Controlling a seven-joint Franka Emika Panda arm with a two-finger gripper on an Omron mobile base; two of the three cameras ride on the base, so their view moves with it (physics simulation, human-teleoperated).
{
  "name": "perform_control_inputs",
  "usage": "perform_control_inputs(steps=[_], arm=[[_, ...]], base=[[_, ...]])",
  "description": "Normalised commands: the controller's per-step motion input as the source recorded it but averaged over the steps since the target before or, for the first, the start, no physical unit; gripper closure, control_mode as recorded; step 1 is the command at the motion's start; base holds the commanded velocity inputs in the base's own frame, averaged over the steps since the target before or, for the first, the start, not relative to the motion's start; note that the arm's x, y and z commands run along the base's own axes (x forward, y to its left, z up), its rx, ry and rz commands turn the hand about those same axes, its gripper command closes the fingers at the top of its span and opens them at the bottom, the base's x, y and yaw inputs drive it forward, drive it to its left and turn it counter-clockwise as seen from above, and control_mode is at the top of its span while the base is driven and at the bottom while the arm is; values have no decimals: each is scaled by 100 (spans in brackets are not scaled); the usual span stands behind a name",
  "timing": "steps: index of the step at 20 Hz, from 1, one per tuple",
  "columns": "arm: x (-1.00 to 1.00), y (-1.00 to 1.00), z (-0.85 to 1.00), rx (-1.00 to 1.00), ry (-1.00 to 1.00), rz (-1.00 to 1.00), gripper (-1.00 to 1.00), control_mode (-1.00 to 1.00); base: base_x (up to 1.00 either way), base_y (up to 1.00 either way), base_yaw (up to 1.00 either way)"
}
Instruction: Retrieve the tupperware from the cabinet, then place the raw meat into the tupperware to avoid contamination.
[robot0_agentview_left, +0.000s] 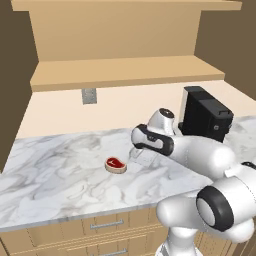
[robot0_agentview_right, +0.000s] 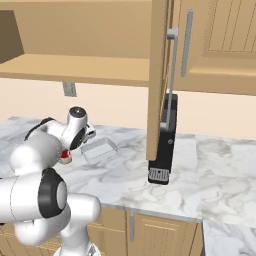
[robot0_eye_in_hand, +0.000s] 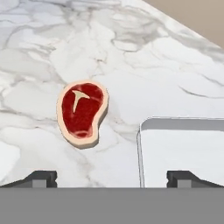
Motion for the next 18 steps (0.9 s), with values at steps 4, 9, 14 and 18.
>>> perform_control_inputs(steps=[4, 9, 14, 18], arm=[[-38, 15, 0, 0, 0, 0, -100, -100], [-32, 18, 0, 0, 0, 0, -100, -100], [-22, 16, 1, 0, 0, 0, -100, -100], [-14, 7, 0, -2, 1, 0, -100, -100]], base=[[0, 0, 0], [0, 0, 0], [0, 0, 0], [0, 0, 0]])
